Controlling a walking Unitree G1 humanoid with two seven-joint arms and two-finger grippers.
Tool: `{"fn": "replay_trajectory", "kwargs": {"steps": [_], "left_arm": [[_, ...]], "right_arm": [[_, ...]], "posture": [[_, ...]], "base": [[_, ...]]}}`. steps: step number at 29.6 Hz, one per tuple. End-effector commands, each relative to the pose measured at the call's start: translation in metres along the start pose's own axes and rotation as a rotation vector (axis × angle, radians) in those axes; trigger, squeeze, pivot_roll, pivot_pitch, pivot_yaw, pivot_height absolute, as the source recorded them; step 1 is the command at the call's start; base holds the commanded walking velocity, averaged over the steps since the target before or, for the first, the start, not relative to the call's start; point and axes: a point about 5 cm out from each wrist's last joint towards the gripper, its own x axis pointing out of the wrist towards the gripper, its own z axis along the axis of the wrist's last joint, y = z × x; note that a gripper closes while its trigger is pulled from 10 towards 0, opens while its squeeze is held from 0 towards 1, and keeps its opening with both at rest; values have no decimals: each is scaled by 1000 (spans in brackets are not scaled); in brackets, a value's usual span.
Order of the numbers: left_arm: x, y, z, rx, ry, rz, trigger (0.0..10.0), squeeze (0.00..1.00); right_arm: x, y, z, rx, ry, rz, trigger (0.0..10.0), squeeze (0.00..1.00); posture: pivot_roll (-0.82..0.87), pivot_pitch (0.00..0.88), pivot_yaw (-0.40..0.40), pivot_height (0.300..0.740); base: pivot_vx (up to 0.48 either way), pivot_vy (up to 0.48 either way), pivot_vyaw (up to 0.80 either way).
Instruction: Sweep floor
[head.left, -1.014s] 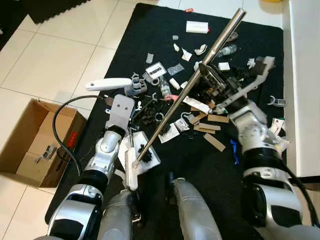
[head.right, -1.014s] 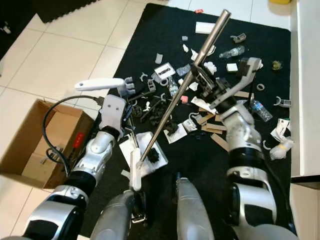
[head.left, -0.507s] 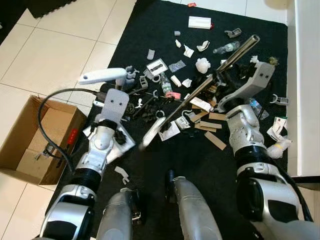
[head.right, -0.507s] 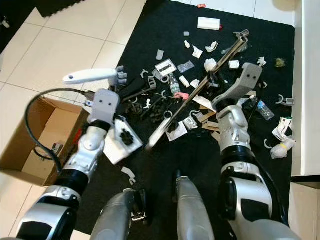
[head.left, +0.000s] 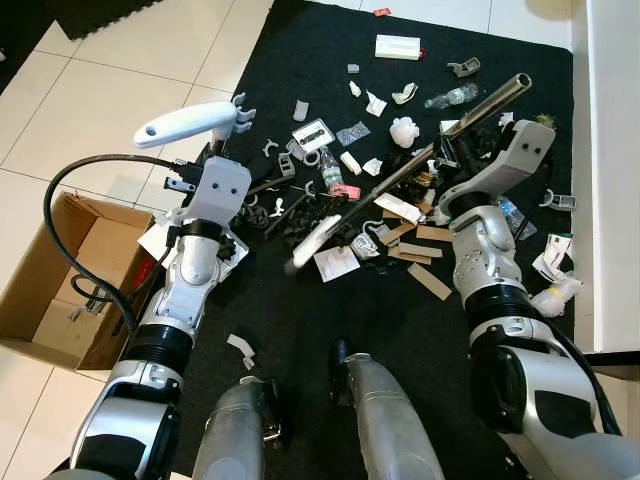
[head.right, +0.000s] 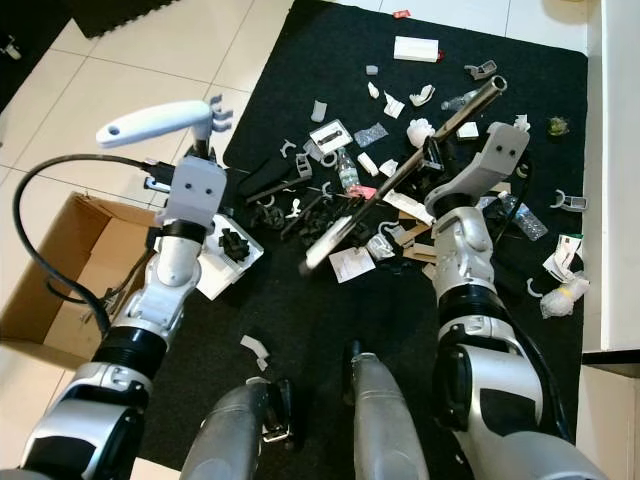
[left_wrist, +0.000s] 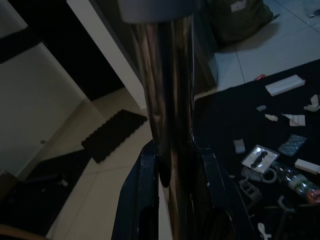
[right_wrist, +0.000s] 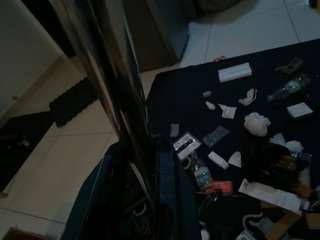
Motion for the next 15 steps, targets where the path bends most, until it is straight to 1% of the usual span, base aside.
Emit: {"fn": "replay_trajectory", "kwargs": {"steps": [1,2,4,6,7,9,11,12,13,15], "left_arm": [[7,9,14,115,-109,6,10000,0],[7,9,14,115,-109,6,10000,0],[10,10,21,162,-149,6,10000,0],[13,12,26,188,-183,10,10000,0],[13,12,26,188,-183,10,10000,0],[16,15,31,217,-210,23,10000,0],[16,15,31,217,-210,23,10000,0],[18,17,33,231,-222,28,10000,0],[22,21,39,274,-255,32,10000,0],[23,22,41,286,-266,32,10000,0]], "right_arm": [[-6,4,-12,3,19,20,10000,0],[-6,4,-12,3,19,20,10000,0],[-6,6,-15,3,25,29,10000,0],[-6,7,-16,1,25,35,10000,0],[-6,7,-16,1,25,35,10000,0],[-5,8,-15,-2,24,41,10000,0],[-5,8,-15,-2,24,41,10000,0],[-5,8,-15,-2,24,43,10000,0],[-4,8,-15,-3,24,46,10000,0],[-4,8,-15,-2,24,46,10000,0]], "posture": [[36,251,33,740],[36,251,33,740],[37,249,31,740],[37,247,31,740],[37,247,31,740],[37,244,29,740],[37,244,29,740],[37,243,30,740],[39,240,29,740],[39,240,29,740]], "base": [[0,0,0],[0,0,0],[0,0,0],[0,0,0],[0,0,0],[0,0,0],[0,0,0],[0,0,0],[0,0,0],[0,0,0]]}}
